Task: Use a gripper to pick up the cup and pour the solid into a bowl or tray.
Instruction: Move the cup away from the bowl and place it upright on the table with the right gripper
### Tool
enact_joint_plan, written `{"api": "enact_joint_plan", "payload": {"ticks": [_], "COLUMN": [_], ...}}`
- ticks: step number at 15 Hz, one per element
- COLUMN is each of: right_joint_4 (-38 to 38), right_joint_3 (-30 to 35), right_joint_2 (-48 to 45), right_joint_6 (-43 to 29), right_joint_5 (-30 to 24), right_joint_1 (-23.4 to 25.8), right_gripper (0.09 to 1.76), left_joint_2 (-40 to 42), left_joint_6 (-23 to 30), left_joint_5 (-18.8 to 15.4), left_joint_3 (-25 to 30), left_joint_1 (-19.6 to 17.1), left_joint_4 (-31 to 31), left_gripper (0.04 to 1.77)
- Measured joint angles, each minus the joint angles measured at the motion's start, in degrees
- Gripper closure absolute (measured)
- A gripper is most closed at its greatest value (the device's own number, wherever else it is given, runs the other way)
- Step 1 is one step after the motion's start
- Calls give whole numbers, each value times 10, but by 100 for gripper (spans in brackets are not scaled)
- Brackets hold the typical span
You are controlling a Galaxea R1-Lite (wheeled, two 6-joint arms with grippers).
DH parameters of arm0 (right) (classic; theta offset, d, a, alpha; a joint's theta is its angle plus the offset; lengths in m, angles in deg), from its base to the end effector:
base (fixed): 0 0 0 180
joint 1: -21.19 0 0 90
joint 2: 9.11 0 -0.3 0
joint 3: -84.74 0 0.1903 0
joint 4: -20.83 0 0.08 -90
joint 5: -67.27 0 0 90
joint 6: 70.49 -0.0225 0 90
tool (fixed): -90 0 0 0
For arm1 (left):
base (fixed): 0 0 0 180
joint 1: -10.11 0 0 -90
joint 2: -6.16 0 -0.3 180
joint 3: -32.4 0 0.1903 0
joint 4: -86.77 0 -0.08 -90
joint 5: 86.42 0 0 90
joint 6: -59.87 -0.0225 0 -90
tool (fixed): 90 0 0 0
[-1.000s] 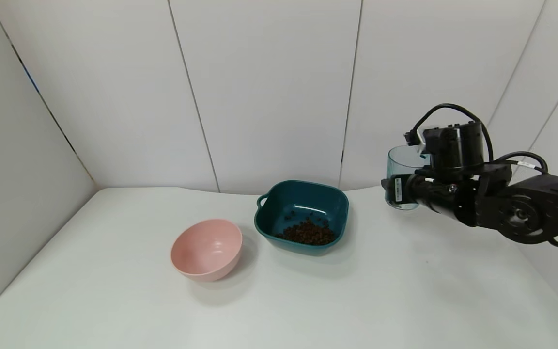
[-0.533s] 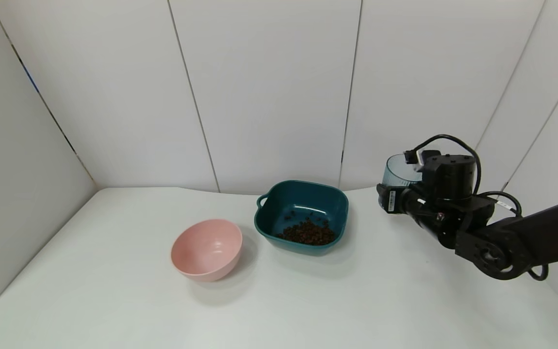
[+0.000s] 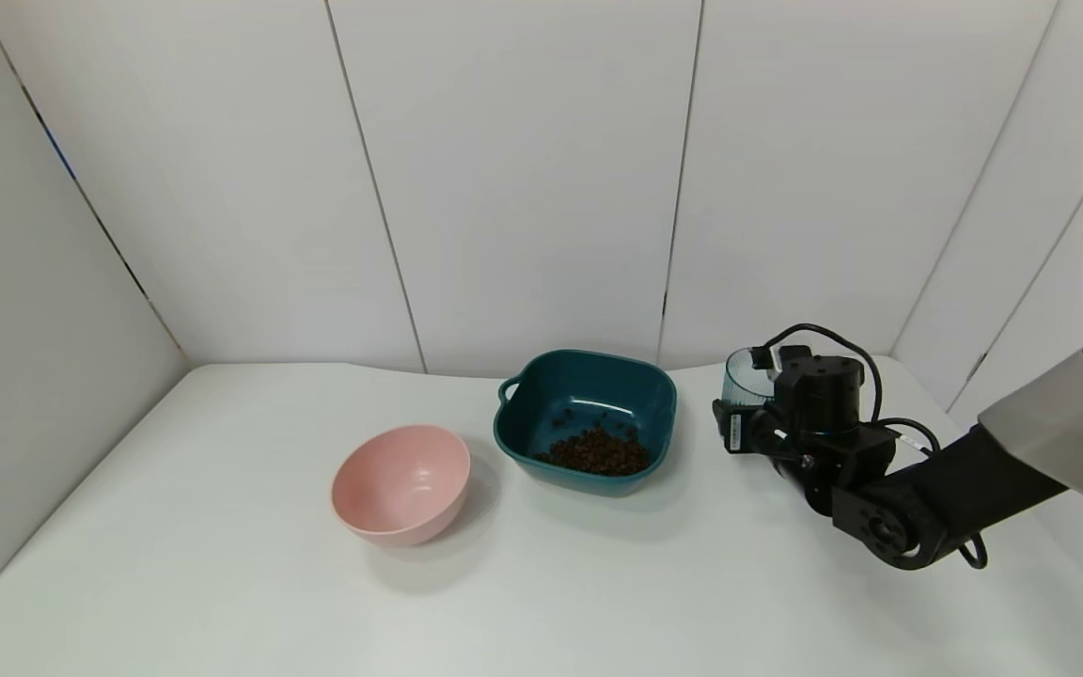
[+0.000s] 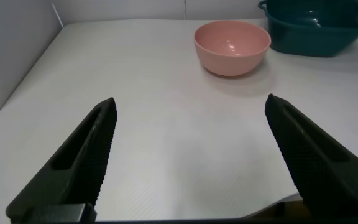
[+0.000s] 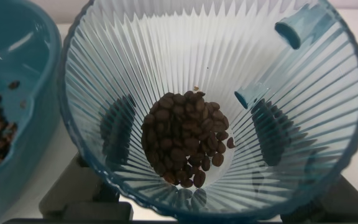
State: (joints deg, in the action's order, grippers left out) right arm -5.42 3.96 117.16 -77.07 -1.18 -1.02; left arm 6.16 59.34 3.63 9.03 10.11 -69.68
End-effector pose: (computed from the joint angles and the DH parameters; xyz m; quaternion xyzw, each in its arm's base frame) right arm 0.3792 0.1459 0.0729 -0.0056 0.1551 -0.0032 0.9879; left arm -0.0228 0.0000 0.0752 0.0046 0.0016 0.0004 1.0000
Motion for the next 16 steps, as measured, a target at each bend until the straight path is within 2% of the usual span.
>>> {"api": "enact_joint_plan", "payload": {"ticks": [10,16], "right_joint_4": [-5,-4], "right_joint_3": [-7,-2], "right_joint_2": [37,38], "right_joint_6": [-3,-2], "right_joint_5": [-3,-14], "right_joint_1": [-3,-2], "right_gripper": [52,31], "left_joint_2": [0,0], "left_joint_6": [0,0], "left_joint_5": [0,0], "left_joint_3": [0,0], "left_joint_1": [0,0], "left_joint_4": [0,0], "left_gripper": [9,9]}}
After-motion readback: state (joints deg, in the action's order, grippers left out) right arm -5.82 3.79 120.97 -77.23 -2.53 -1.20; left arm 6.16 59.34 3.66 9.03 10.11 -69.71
